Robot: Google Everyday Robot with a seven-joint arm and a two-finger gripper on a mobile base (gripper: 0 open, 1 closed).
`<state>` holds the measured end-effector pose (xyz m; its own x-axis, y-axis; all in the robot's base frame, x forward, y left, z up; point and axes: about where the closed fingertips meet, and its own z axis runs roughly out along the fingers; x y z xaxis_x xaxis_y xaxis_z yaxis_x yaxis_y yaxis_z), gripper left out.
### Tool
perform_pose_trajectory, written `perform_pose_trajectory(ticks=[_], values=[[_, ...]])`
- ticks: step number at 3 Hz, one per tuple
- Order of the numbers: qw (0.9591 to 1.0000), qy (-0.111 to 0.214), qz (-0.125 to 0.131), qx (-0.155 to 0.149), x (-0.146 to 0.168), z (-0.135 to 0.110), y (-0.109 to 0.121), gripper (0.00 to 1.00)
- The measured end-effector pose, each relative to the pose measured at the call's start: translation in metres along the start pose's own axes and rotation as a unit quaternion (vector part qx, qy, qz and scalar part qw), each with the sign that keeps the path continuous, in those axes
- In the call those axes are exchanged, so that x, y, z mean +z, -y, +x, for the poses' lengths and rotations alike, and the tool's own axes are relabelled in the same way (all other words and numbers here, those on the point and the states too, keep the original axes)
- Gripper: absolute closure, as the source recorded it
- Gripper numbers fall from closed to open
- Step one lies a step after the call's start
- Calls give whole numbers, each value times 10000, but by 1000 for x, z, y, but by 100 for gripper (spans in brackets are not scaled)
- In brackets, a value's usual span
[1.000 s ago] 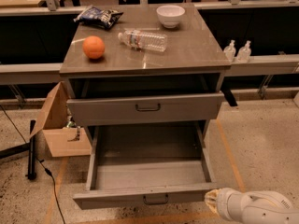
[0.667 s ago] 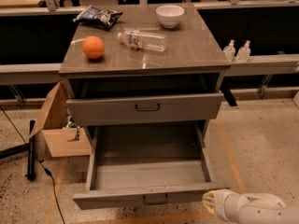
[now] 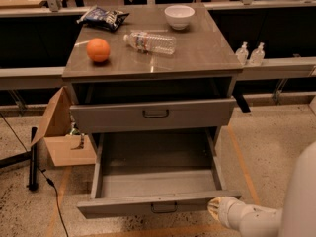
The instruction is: Close middle drawer
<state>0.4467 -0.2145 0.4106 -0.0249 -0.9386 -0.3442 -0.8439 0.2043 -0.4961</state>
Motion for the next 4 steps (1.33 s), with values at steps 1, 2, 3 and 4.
perform_pose_trajectory(ticks=[1, 2, 3, 4], values=[[9993, 3, 372, 41, 15, -11, 18, 100], [9977, 33, 677, 60, 27, -21, 38, 100], [9963, 45, 860, 14, 43, -28, 57, 100], [9950, 132, 986, -94, 62, -39, 77, 100]])
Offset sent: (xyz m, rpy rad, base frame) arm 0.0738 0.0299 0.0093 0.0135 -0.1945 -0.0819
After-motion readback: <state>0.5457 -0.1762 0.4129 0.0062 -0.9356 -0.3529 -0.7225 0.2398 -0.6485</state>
